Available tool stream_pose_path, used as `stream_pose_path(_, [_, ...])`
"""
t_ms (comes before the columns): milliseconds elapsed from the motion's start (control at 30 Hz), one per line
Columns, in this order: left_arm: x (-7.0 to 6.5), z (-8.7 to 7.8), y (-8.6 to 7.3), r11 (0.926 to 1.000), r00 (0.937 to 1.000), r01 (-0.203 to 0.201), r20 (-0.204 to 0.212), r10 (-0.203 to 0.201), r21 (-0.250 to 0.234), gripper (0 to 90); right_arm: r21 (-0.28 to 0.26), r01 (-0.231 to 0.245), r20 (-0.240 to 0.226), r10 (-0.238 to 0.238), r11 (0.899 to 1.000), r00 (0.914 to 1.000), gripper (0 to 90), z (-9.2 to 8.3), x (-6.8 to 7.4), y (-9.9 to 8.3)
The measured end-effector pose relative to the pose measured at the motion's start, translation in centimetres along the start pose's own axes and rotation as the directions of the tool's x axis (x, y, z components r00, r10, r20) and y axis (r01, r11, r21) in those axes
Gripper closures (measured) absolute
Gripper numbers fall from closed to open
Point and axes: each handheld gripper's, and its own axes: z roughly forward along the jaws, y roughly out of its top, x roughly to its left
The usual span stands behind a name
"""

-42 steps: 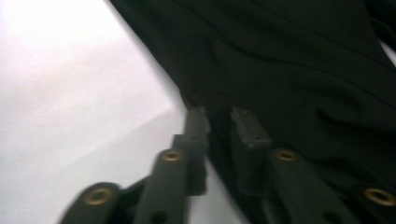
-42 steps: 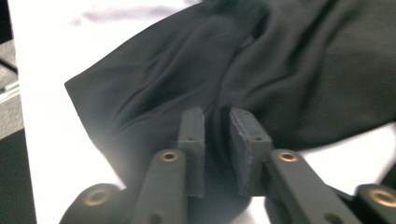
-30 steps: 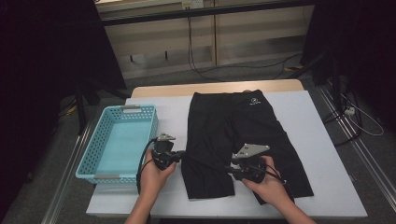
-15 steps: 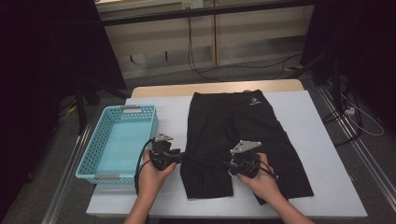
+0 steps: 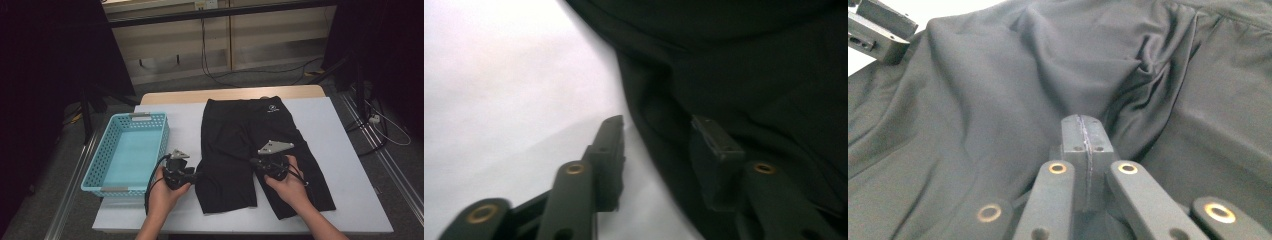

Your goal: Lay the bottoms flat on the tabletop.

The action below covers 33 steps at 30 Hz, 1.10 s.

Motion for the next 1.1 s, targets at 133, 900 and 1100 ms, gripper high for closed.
stream_pose_path(133, [-0.3, 0.2, 0.0, 0.9999, 1.0000, -0.006, -0.003, 0.006, 0.009, 66.0, 0.004, 0.023, 0.018, -0.023, 1.000, 0.9996, 90.0, 0.0, 0.2, 0.0])
stream_pose_path(900, [-1.2, 0.1, 0.8, 0.9938, 0.9978, -0.060, 0.022, 0.063, -0.094, 56.8, -0.003, 0.036, 0.011, -0.036, 0.999, 0.9993, 90.0, 0.0, 0.6, 0.0])
stream_pose_path(1100, [-1.5, 1.8, 0.8, 0.9965, 0.9973, -0.069, 0.022, 0.070, -0.048, 68.0, -0.001, 0.035, 0.016, -0.035, 0.999, 0.9993, 90.0, 0.0, 0.6, -0.1])
